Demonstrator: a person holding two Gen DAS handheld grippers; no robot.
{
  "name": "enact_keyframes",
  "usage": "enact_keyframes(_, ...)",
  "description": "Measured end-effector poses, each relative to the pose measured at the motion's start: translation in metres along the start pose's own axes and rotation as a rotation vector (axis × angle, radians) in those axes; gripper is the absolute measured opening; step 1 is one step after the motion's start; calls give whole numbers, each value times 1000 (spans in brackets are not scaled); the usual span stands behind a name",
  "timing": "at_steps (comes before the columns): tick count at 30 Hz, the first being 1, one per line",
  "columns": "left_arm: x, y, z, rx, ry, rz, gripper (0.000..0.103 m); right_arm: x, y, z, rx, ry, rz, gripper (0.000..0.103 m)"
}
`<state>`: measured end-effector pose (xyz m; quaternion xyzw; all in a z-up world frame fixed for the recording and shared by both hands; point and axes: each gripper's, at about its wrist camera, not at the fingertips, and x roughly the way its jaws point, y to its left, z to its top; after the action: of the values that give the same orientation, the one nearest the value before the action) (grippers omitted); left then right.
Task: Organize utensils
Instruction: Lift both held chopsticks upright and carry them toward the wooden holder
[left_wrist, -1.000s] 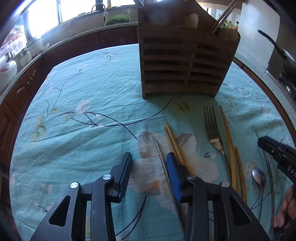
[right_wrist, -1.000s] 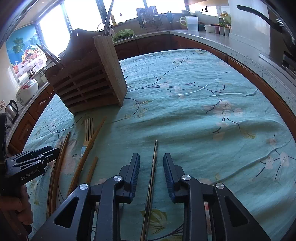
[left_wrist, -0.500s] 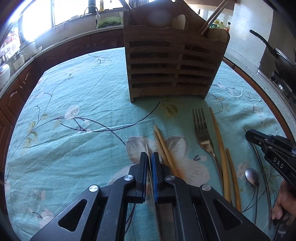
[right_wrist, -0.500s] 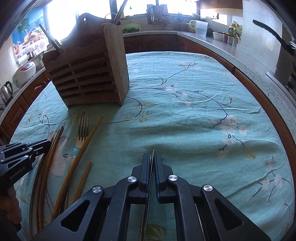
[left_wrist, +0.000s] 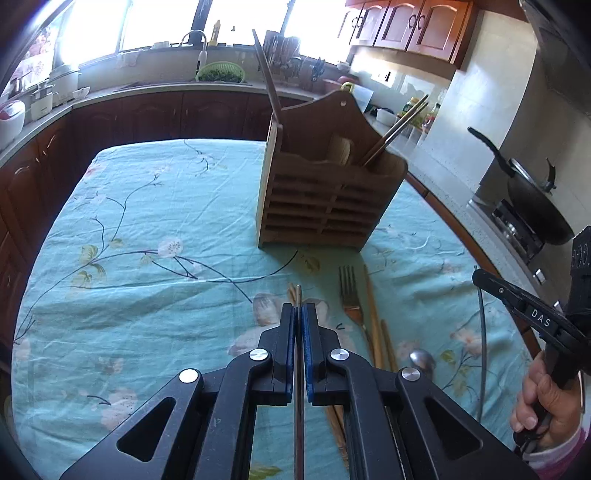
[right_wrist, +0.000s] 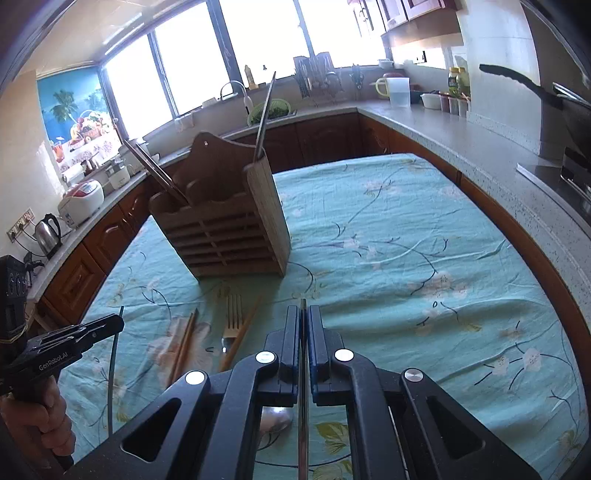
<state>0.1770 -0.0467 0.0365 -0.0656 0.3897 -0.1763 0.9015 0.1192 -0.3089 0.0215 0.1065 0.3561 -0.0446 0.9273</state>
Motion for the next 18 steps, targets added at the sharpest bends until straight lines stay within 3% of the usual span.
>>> enact_keyframes(11, -92, 8, 0, -20, -161, -53, 2, -65, 11, 36, 7, -183, 57, 4)
enact_keyframes(18, -114, 18, 2, -45, -222, -59, 2, -85, 12, 51, 13, -256, 68, 4)
